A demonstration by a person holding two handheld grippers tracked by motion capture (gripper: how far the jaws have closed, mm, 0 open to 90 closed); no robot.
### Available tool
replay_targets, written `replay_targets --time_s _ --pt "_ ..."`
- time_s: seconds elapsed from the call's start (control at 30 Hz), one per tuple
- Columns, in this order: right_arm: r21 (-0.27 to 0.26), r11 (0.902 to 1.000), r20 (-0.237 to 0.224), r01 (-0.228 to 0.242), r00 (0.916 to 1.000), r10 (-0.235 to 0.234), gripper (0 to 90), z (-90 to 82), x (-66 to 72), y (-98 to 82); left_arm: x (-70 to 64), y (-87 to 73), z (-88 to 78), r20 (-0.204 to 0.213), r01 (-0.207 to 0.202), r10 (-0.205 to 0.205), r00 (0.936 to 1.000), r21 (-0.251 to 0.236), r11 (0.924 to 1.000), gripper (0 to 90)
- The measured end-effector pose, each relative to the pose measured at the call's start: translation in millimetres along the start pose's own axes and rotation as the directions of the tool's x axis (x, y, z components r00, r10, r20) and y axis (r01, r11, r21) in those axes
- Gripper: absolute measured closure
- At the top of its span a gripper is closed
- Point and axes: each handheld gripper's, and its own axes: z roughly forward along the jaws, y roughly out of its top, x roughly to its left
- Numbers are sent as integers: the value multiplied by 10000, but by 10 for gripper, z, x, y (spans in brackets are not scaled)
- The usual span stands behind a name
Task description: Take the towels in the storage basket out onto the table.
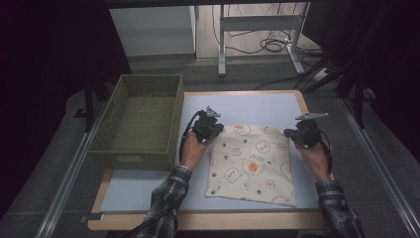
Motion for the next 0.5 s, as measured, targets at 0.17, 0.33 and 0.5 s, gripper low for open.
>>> replay_targets --time_s 0.17,0.33,0.5 --pt "-453 9980 -286 436 9986 -449 870 -365 151 -98 -237 -183 -208 106 -593 595 9982 -168 9981 864" --pt "-519 9972 -592 533 9967 -563 870 -580 258 -281 -375 -413 -291 184 -943 946 9953 -153 9954 861" --pt "-73 9991 -1291 412 9908 -418 866 -700 401 -621 -478 -766 -318 1165 -721 658 9910 505 9961 796"
